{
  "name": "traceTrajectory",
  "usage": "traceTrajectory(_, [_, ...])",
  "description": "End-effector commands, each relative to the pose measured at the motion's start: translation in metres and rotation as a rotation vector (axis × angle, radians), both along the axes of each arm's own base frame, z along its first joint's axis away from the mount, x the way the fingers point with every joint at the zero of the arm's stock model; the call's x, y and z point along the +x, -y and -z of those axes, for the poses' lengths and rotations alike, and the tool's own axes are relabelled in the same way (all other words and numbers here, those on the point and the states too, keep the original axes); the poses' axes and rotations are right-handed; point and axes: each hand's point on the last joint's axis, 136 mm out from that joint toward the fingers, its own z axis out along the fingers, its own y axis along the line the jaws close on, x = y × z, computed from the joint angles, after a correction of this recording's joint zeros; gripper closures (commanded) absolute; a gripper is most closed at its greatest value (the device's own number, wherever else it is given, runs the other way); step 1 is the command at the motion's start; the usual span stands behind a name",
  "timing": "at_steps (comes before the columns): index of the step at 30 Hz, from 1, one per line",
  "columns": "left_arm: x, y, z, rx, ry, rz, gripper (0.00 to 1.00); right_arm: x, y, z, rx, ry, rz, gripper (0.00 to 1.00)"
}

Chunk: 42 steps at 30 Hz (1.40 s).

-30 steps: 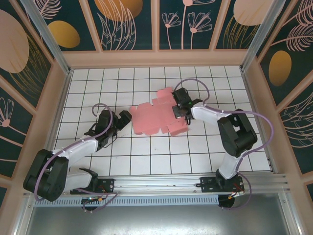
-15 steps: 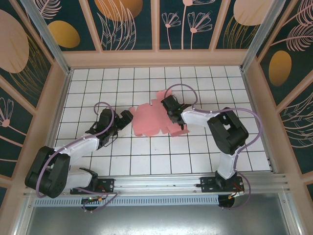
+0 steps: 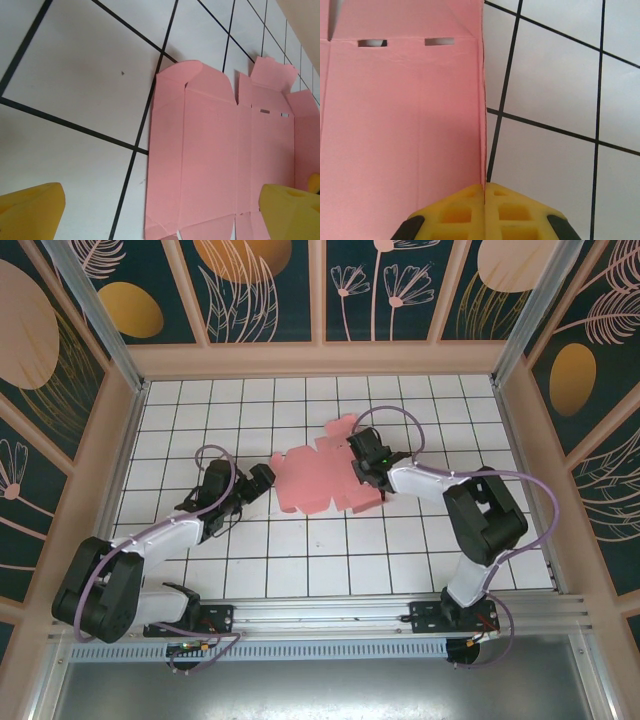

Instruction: Fold the paper box

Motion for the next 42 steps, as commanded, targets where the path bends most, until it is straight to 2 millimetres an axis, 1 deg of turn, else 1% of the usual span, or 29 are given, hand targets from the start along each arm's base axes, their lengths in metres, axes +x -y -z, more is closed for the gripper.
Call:
traceTrajectory(1, [0.009,0.007,-0.010,-0.012,0.034,0.029,0.01,0.000,0.001,0.003,-0.171,0.049,-0.019,1.00])
traceTrajectory(3, [0.009,0.008,-0.010,-0.011,0.030,0.032,0.01,0.000,0.003,0.002,-0.287,0.078,-0.023,1.00])
traceTrajectory(5, [0.009,0.008,-0.011,-0.010,0.032,0.035,0.01,0.001,0.002,-0.001,-0.323,0.093,-0.030,1.00])
traceTrajectory(6, [0.010,0.009,-0.012,-0.011,0.038,0.040,0.01,0.001,-0.001,-0.003,-0.293,0.096,-0.040,1.00])
traceTrajectory(8, [0.013,0.014,-0.021,-0.018,0.083,0.074,0.01,-0.002,-0.014,-0.006,-0.143,0.076,-0.097,1.00])
traceTrajectory(10, [0.022,0.020,-0.039,-0.017,0.145,0.101,0.01,-0.006,-0.028,-0.016,0.034,0.075,-0.168,1.00])
traceTrajectory(11, [0.027,0.023,-0.046,-0.013,0.166,0.118,0.01,-0.009,-0.033,-0.018,0.094,0.072,-0.203,1.00])
traceTrajectory(13, [0.041,0.034,-0.061,0.002,0.202,0.164,0.01,-0.016,-0.044,-0.024,0.189,0.092,-0.285,1.00])
traceTrajectory(14, [0.046,0.039,-0.064,0.009,0.203,0.188,0.01,-0.018,-0.045,-0.025,0.198,0.101,-0.312,1.00])
traceTrajectory(16, [0.064,0.056,-0.077,0.011,0.213,0.246,0.01,-0.019,-0.044,-0.025,0.182,0.127,-0.338,1.00])
traceTrajectory(17, [0.069,0.063,-0.080,0.015,0.210,0.271,0.01,-0.019,-0.042,-0.025,0.173,0.136,-0.339,1.00])
traceTrajectory(19, [0.084,0.083,-0.093,0.023,0.219,0.325,0.01,-0.018,-0.039,-0.026,0.160,0.157,-0.343,1.00])
traceTrajectory(21, [0.096,0.102,-0.101,0.027,0.216,0.370,0.01,-0.018,-0.038,-0.030,0.152,0.182,-0.354,1.00])
traceTrajectory(23, [0.105,0.118,-0.105,0.029,0.201,0.403,0.01,-0.018,-0.038,-0.033,0.153,0.202,-0.358,1.00])
traceTrajectory(25, [0.115,0.134,-0.094,0.038,0.160,0.433,0.03,-0.019,-0.038,-0.035,0.159,0.212,-0.363,1.00])
traceTrajectory(28, [0.125,0.150,-0.085,0.059,0.121,0.463,0.07,-0.020,-0.038,-0.036,0.157,0.217,-0.367,1.00])
traceTrajectory(29, [0.127,0.154,-0.083,0.066,0.114,0.475,0.10,-0.020,-0.038,-0.037,0.156,0.218,-0.368,1.00])
traceTrajectory(31, [0.130,0.168,-0.080,0.073,0.113,0.518,0.21,-0.022,-0.037,-0.034,0.144,0.211,-0.377,1.00])
traceTrajectory(33, [0.134,0.178,-0.076,0.091,0.100,0.541,0.22,-0.021,-0.036,-0.033,0.131,0.212,-0.379,1.00])
traceTrajectory(36, [0.142,0.188,-0.073,0.132,0.097,0.561,0.23,-0.022,-0.037,-0.033,0.129,0.204,-0.392,1.00])
traceTrajectory(39, [0.148,0.196,-0.068,0.140,0.087,0.584,0.29,-0.023,-0.038,-0.032,0.130,0.196,-0.399,1.00])
traceTrajectory(42, [0.150,0.203,-0.060,0.149,0.069,0.614,0.31,-0.024,-0.040,-0.031,0.142,0.191,-0.400,1.00])
